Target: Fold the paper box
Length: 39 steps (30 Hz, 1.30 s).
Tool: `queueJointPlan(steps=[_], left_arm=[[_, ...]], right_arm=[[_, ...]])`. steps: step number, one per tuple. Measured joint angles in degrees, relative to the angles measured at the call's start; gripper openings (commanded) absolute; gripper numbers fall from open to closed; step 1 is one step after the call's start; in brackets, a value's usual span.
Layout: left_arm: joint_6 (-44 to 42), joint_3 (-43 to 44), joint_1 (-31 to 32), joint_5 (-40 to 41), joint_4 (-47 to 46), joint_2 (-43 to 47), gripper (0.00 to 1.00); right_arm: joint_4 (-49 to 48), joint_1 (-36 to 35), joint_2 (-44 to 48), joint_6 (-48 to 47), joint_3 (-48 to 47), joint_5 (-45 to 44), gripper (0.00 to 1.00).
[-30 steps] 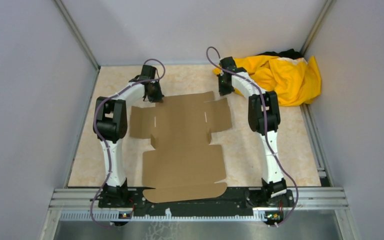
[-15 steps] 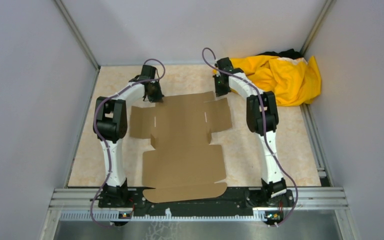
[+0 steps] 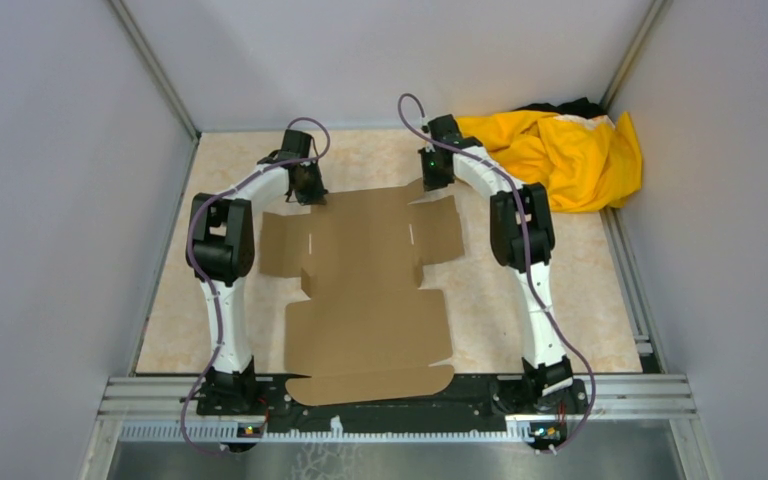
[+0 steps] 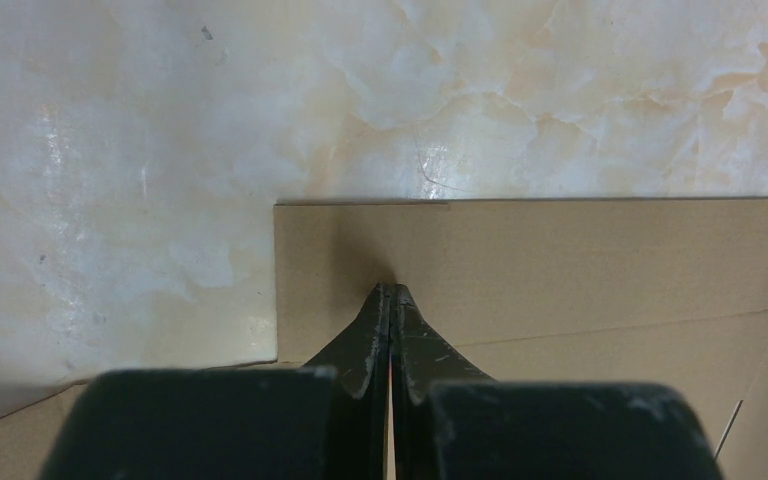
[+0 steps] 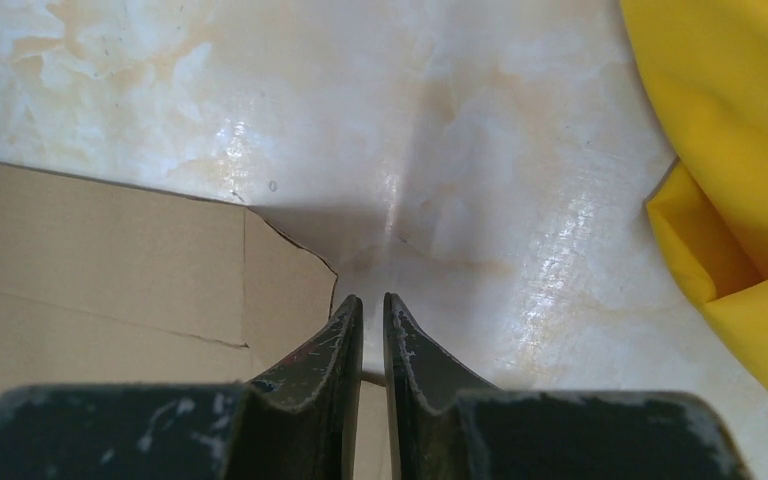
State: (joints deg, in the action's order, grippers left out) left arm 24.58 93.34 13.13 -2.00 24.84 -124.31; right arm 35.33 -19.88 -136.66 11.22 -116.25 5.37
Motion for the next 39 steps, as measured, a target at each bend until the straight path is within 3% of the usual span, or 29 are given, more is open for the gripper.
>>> queueJointPlan(steps=[39], left_arm=[[0.0,-0.1,0.0,-0.8,-0.4,-0.1,0.0]], right_arm=[[0.0,-5.0,0.6,-2.1,-5.0,1.5,0.18]])
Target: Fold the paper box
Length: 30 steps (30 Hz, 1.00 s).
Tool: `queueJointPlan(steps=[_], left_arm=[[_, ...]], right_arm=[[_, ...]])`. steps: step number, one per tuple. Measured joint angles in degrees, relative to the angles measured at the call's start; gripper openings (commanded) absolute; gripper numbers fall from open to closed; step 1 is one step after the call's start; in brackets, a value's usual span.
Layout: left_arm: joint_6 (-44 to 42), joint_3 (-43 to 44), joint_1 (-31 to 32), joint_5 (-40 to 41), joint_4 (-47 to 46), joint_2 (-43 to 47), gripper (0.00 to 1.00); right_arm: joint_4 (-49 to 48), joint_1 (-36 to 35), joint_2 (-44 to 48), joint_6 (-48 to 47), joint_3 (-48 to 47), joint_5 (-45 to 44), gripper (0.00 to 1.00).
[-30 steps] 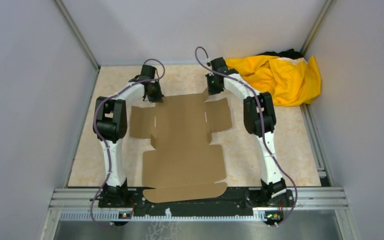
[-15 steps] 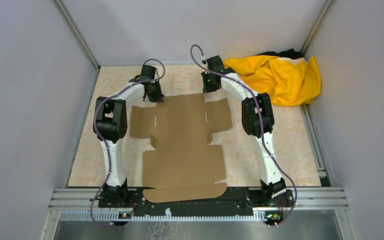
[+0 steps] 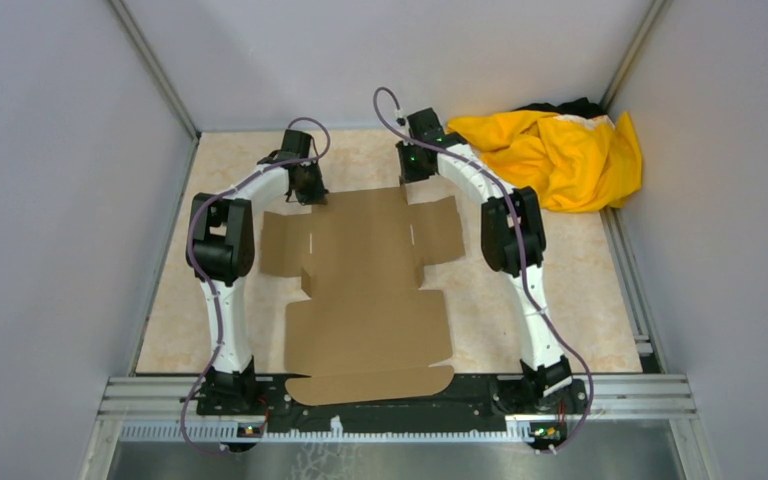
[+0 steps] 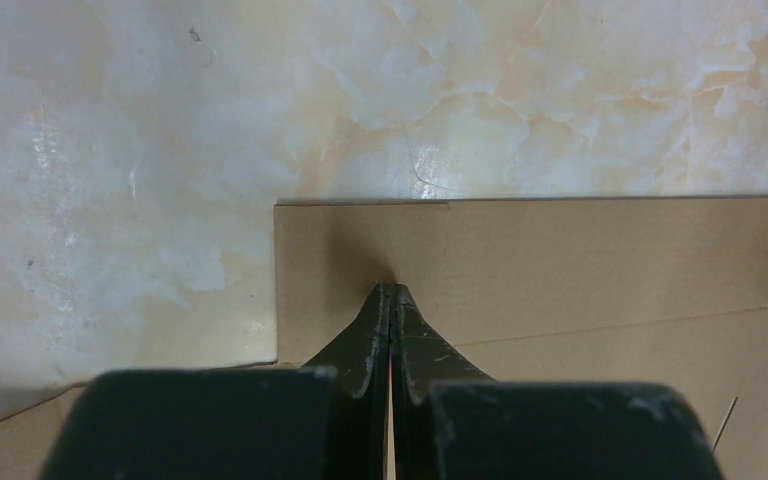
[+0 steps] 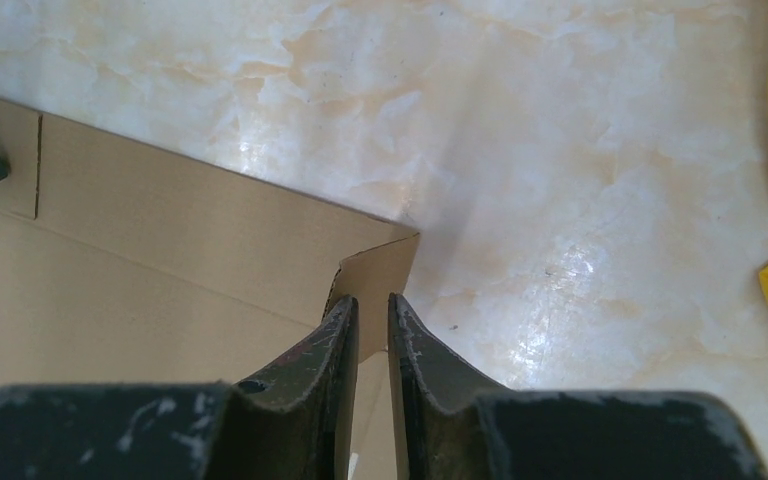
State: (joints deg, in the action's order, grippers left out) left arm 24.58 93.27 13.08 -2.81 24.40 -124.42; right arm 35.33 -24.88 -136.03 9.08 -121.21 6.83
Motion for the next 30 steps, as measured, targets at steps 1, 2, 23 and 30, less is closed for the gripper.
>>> queueJointPlan(steps=[1,2,23,30], left_arm=[[0.0,0.0,0.0,0.0,0.0,0.0,0.0],[0.0,0.0,0.0,0.0,0.0,0.0,0.0],[0.0,0.0,0.0,-0.1,0.0,0.0,0.0],[0.0,0.0,-0.1,-0.3,0.0,-0.1,0.0]], right_arm=[[0.1,-0.1,0.0,-0.1,-0.1,0.0,0.18],[0.4,-0.2,-0.1,-0.1,-0.4,0.0,0.18],[2.3,-2.4,-3.9,-1.0,-2.7,-2.1,0.24],[3.4,-5.2,-6.3,-2.5,-4.5,-8.4,0.29]])
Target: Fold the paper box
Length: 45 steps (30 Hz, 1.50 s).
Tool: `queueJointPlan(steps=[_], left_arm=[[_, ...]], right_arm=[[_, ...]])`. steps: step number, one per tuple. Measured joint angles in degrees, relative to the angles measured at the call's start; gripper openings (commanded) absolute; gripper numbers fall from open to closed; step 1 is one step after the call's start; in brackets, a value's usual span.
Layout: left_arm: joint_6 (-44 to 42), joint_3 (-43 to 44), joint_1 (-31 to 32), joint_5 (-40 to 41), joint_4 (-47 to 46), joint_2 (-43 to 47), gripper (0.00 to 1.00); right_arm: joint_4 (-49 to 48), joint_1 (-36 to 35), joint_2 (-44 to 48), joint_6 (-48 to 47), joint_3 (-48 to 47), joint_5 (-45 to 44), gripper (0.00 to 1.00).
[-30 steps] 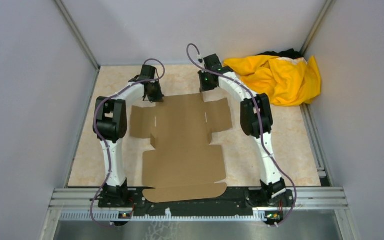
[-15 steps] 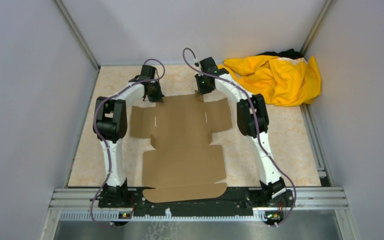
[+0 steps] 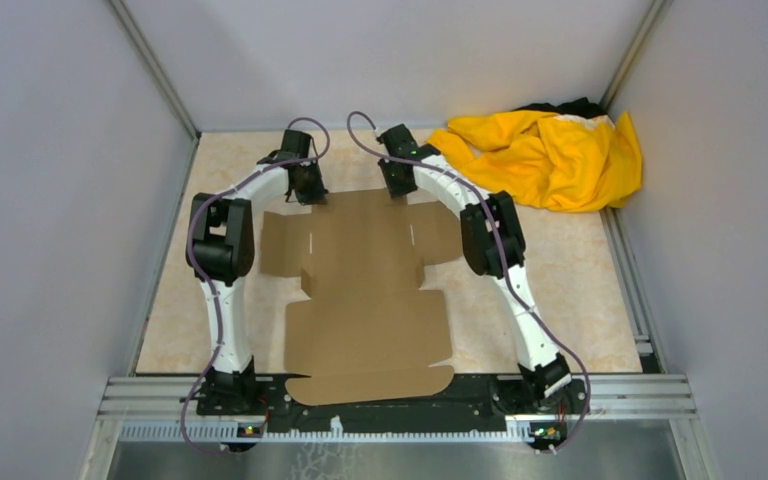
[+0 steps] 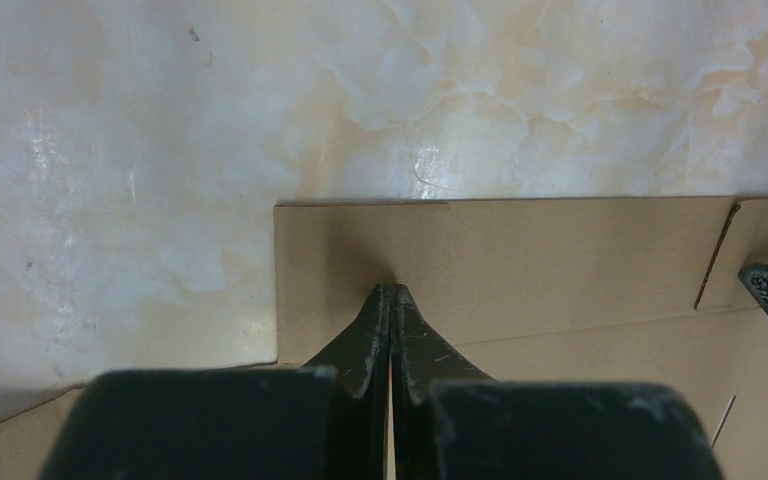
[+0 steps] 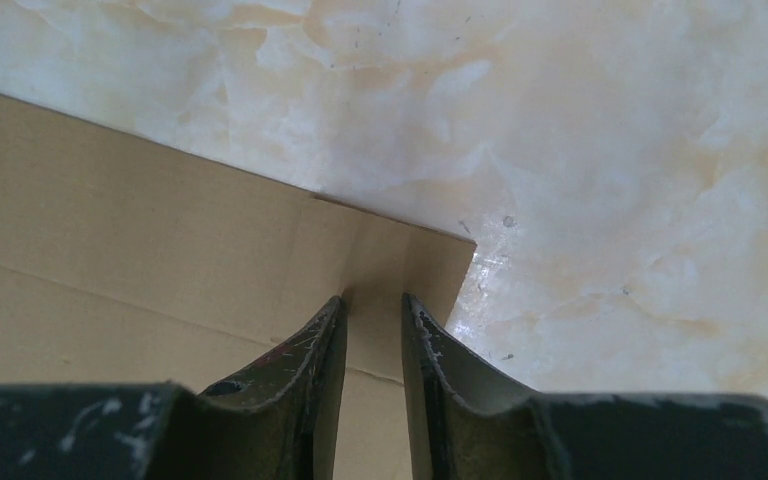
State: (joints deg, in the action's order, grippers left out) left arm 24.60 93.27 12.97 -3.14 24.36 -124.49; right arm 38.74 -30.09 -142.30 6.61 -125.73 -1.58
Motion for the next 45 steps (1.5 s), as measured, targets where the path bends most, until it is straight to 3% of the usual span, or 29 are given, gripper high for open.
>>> queueJointPlan(steps=[21,28,30,33,37,40,45], left_arm=[[0.0,0.2,0.0,0.4,0.1,-0.2,0.01],[-1.3,9.0,-0.6,-0.2,2.6,-5.4,0.01],[-1.8,12.7,-1.1,-1.1,3.1,-7.6,0.04],[-2.9,18.9,-1.7,-2.8,5.5,-10.0,0.21],[-4.0,25.1,-2.6,-5.8,7.5,-8.3,0.4],[-3.6,24.3,-3.4,-8.7,7.8,-1.8,0.55],[-1.4,12.9,-4.6,-11.8,4.7,18.3,0.97]], right_arm=[[-0.1,-2.1,-0.5,0.4,-0.1,-6.9,0.3],[0.5,-1.0,-1.8,0.8,-2.4,-5.2,0.32],[0.7,0.2,-2.3,1.4,-3.7,-2.8,0.36],[0.7,1.9,-2.5,2.2,-4.5,1.8,0.46],[1.6,3.8,-0.6,2.0,-3.9,6.4,0.77],[3.4,4.9,4.1,0.9,-1.7,9.9,0.98],[5.4,6.1,20.7,-0.7,4.5,15.9,0.99]])
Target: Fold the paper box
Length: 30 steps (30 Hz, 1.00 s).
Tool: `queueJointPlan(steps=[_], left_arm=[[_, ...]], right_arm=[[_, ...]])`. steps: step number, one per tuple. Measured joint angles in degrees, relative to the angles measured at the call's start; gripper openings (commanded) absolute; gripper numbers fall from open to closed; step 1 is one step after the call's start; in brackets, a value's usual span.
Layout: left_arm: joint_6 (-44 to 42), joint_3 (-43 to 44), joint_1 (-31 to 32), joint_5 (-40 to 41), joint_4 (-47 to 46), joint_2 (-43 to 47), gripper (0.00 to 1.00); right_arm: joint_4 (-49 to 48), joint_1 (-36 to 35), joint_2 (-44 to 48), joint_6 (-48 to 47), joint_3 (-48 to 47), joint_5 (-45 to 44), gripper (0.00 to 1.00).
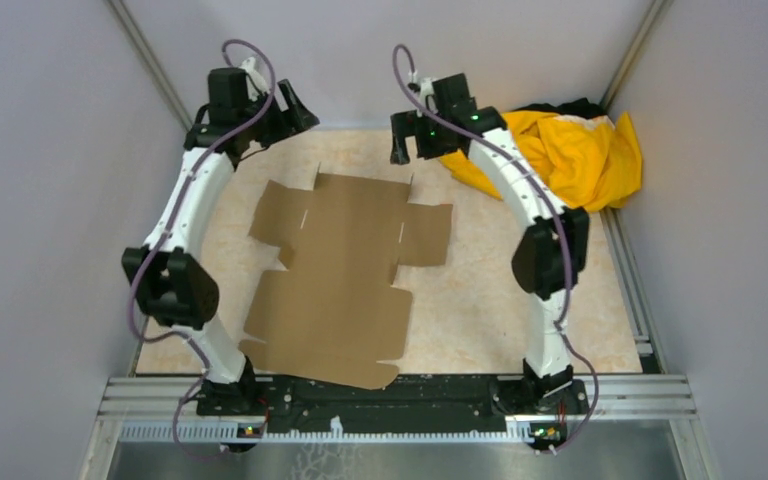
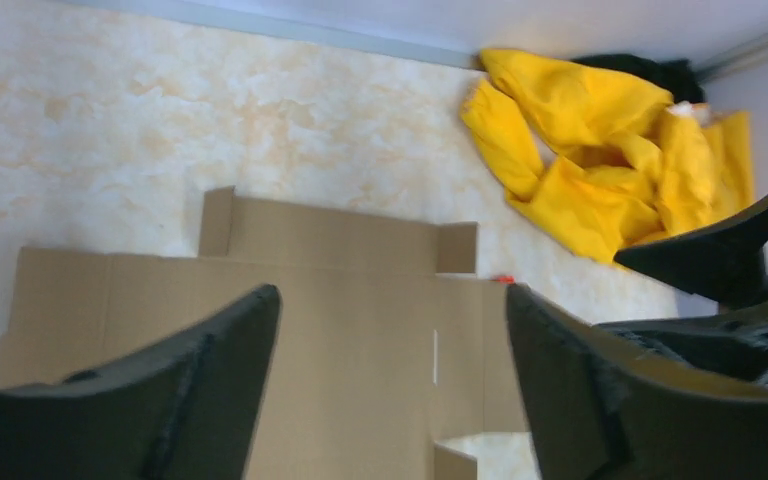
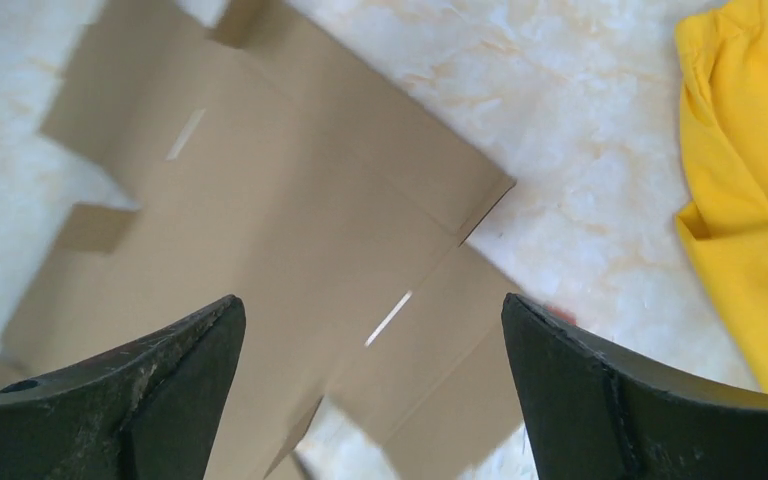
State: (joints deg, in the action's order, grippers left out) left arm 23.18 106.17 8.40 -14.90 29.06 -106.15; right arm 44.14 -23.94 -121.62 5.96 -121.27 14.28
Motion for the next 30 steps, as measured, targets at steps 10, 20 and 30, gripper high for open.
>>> queueJointPlan(steps=[10,20,30], left_arm=[[7.6,-35.1,0.2,-5.3,-7.1,21.2,0.98],[9.1,-45.2,0.6,-4.7,-8.3,26.7,0.98],[7.9,-45.3,1.8,-1.6,-8.6,24.4,0.98]], right_arm=[[1.3,-1.0,29.4,1.0,19.8,1.3,0.99],[2.6,6.0,7.3,7.8,14.1,4.5,0.8],[10.9,5.2,-18.4,11.7,-21.6,1.6,0.67]])
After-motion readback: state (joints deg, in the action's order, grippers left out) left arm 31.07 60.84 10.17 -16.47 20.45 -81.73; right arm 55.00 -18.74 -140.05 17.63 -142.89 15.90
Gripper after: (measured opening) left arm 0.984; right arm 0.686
